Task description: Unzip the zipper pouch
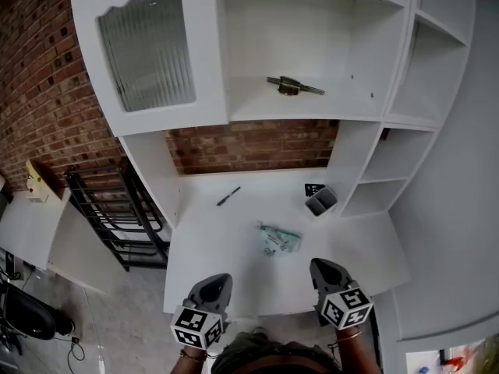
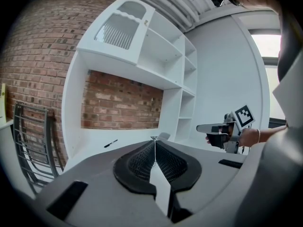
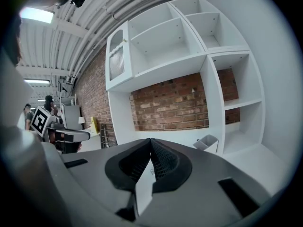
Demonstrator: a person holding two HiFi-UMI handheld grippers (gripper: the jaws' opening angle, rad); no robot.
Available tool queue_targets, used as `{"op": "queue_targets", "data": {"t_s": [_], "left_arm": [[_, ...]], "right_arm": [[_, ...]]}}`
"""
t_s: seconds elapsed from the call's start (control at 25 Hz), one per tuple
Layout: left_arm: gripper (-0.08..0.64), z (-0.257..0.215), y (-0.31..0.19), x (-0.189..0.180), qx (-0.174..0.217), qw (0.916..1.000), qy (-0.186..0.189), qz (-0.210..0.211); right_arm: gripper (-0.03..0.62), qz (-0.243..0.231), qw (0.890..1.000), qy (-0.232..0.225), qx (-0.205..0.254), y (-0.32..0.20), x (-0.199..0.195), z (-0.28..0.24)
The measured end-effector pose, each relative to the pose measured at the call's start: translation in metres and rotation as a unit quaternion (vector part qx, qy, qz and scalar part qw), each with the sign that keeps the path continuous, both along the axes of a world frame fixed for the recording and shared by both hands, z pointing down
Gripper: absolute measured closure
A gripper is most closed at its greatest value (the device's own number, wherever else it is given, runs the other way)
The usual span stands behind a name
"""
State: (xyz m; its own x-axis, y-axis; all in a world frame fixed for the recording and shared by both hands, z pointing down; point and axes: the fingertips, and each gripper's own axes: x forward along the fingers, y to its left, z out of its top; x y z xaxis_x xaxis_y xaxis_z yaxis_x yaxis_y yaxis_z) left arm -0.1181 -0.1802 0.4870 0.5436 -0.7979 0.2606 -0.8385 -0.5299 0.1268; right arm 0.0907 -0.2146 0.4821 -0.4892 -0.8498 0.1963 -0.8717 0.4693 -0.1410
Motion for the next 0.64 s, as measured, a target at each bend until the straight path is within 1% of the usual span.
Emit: {"op": "queue_targets", "data": {"t_s": [0.08, 0.16, 0.52, 0.64], "left_arm": [[0.555, 0.0, -0.002, -0.003, 0.011, 0.9999, -0.001, -0.004], [0.555, 0.0, -0.003, -0.004, 0.014, 0.9999, -0.001, -0.004], [0.555, 0.004, -0.008, -0.005, 0.009, 0.9999, 0.002, -0.006], [0.555, 0.006, -0.006, -0.003, -0.006, 1.0, 0.004, -0.002]], "right_arm": [[0.592, -0.002, 1.0, 0.003, 0.001, 0.001, -0.001, -0.001], [0.592, -0.003, 1.0, 0.005, -0.001, 0.001, -0.001, 0.0], [0.592, -0.001, 1.0, 0.005, -0.008, -0.002, -0.003, 0.009], [0.592, -0.005, 1.0, -0.001, -0.011, -0.002, -0.005, 0.011]]}}
